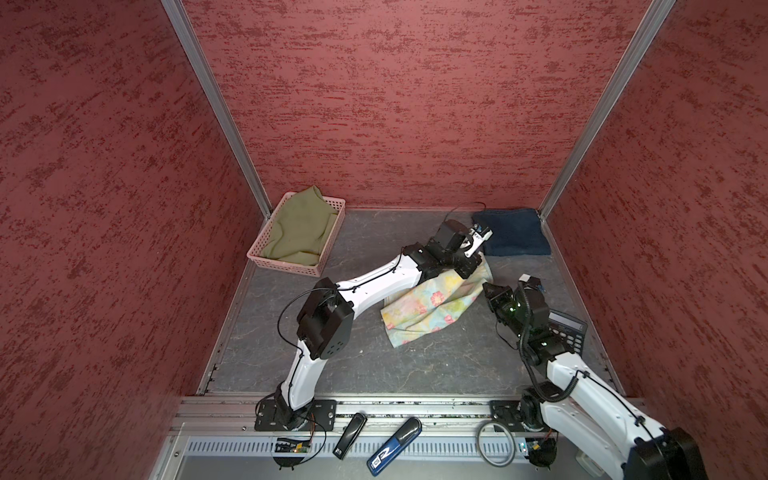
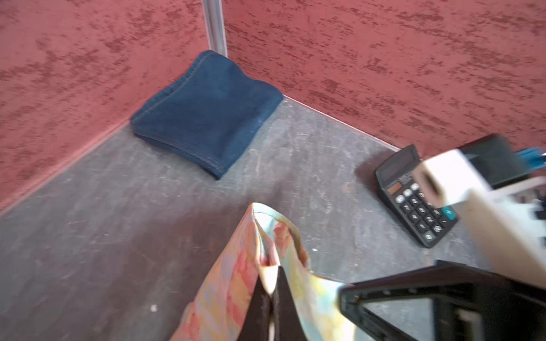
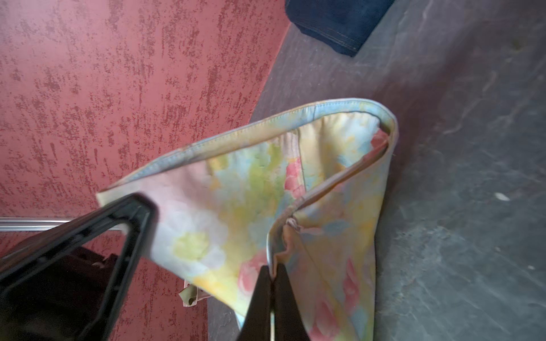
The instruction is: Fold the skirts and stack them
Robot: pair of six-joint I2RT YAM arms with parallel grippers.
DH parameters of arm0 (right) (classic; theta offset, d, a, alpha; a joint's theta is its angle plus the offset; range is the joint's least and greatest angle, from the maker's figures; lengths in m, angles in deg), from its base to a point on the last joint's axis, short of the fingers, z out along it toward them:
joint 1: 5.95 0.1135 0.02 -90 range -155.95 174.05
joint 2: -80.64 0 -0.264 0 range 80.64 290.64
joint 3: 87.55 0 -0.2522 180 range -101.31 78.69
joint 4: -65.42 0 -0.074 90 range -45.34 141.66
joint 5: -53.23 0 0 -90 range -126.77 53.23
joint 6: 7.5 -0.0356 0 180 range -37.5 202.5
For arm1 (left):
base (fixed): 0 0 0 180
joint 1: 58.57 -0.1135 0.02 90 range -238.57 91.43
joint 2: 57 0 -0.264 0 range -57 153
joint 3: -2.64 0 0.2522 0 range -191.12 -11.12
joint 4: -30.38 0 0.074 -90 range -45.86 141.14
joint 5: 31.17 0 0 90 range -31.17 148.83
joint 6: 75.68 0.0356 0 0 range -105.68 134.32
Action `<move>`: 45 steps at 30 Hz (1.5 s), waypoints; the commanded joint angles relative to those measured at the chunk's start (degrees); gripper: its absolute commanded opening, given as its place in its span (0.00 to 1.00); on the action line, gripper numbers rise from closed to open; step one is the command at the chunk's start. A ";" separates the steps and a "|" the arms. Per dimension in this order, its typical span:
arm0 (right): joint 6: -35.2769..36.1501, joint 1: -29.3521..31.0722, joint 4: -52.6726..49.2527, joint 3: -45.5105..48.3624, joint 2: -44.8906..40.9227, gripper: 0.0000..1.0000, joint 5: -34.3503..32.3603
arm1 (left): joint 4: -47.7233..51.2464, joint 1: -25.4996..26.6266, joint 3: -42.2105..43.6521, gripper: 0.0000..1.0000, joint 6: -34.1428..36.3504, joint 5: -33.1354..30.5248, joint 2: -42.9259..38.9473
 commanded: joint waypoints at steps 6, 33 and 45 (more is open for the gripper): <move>-2.19 -3.09 -2.88 6.49 -6.74 0.00 4.13 | -0.53 3.01 4.91 0.00 -5.00 -0.20 0.92; 7.95 -4.76 -42.83 -3.20 -24.32 0.75 -5.94 | -3.17 1.64 13.93 0.74 -14.52 5.15 -11.42; 26.17 -5.50 -31.70 -15.17 6.78 0.80 6.38 | 13.87 -10.55 30.37 0.77 -29.45 -6.43 -21.63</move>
